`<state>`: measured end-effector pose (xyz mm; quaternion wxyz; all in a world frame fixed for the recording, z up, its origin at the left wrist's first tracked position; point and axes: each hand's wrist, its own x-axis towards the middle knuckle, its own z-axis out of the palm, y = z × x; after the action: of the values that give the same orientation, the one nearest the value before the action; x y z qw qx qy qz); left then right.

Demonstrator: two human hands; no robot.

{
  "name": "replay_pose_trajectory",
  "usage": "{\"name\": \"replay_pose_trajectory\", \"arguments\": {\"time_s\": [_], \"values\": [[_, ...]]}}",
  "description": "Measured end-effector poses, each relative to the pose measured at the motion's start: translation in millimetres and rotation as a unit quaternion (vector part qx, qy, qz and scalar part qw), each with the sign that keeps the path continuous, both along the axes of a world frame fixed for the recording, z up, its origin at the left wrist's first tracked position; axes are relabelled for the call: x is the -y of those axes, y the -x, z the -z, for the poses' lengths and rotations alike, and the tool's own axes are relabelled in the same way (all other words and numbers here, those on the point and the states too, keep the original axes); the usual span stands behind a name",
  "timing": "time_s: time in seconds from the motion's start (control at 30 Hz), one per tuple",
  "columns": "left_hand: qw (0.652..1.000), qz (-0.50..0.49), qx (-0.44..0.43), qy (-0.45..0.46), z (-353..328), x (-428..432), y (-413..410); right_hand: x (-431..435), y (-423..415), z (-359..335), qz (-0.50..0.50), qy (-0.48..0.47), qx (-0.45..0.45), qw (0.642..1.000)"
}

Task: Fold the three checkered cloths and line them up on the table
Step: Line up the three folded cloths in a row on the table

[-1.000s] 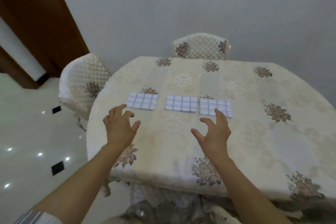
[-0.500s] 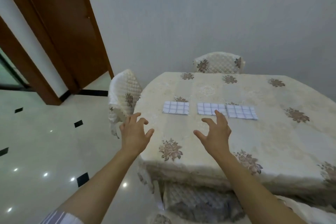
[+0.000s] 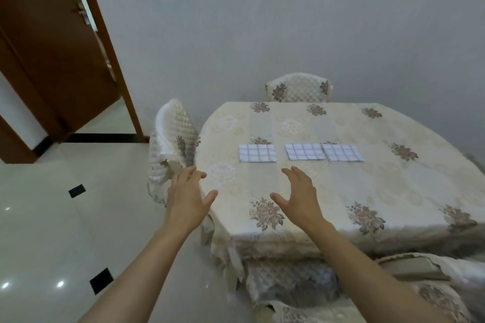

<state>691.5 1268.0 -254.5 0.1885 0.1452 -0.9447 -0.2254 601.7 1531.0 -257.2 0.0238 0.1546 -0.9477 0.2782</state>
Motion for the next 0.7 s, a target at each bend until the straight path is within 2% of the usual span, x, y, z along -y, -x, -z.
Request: {"name": "replay_pose_trajectory", "arguments": {"time_s": [0.2,0.37,0.7], "values": [[0.998,0.021,0.042,0.037,10,44,40,35,44,38,0.04,0.034,0.037,0.998],[0.993,0.045,0.082,0.065,14,72,106,55,86,62,0.082,0.063,0.081,0.991],[0.982,0.113,0.149,0.035,54,66,212,45,145,77,0.182,0.062,0.09,0.977]]}}
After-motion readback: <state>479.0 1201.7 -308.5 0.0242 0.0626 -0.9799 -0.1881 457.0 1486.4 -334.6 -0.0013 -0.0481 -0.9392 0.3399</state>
